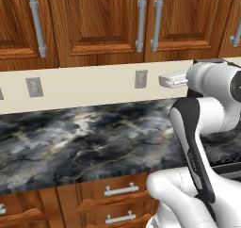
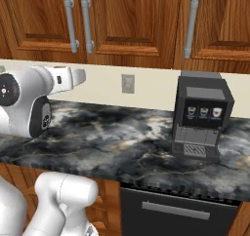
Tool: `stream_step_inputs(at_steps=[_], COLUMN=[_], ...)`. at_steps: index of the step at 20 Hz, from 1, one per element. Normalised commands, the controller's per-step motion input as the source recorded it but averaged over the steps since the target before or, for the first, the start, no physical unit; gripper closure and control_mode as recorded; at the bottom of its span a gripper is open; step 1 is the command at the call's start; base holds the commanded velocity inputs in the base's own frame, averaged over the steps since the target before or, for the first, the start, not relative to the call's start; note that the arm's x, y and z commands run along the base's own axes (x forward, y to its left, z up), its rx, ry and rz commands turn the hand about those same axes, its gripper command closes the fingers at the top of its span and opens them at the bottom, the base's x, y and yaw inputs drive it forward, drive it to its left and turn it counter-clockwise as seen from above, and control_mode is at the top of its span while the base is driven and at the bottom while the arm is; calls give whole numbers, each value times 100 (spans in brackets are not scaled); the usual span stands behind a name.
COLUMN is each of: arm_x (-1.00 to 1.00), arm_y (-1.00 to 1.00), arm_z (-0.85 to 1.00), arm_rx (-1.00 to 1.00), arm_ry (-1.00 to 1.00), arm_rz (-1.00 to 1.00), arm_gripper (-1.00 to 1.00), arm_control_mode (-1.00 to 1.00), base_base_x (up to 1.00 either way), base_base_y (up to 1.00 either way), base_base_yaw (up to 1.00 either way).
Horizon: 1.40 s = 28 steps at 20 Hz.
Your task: Open the cabinet directly in front. Then move the beer and the mug to the dining counter with the candle on it.
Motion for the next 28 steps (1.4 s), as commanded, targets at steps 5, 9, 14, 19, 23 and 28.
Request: stream_step_inputs(at_steps=[5,9,14,19,23,28], arm_x=[-31,-4,0,6,46,59], arm_y=[0,0,0,0,-4,-8], arm_z=[51,5,33,52,27,2], arm_rx=[0,0,0,0,1,0], arm_ry=[-42,-5,-6,-5,0,5], arm_rz=[0,0,0,0,0,0], arm_gripper=[-100,-100,-100,-100,-100,-100], arm_control_mode=[-100,-100,-100,-100,-100,-100], base_base_x=[0,0,0,0,0,0], base_base_y=[0,0,0,0,0,0], base_base_yaw=[0,0,0,0,0,0])
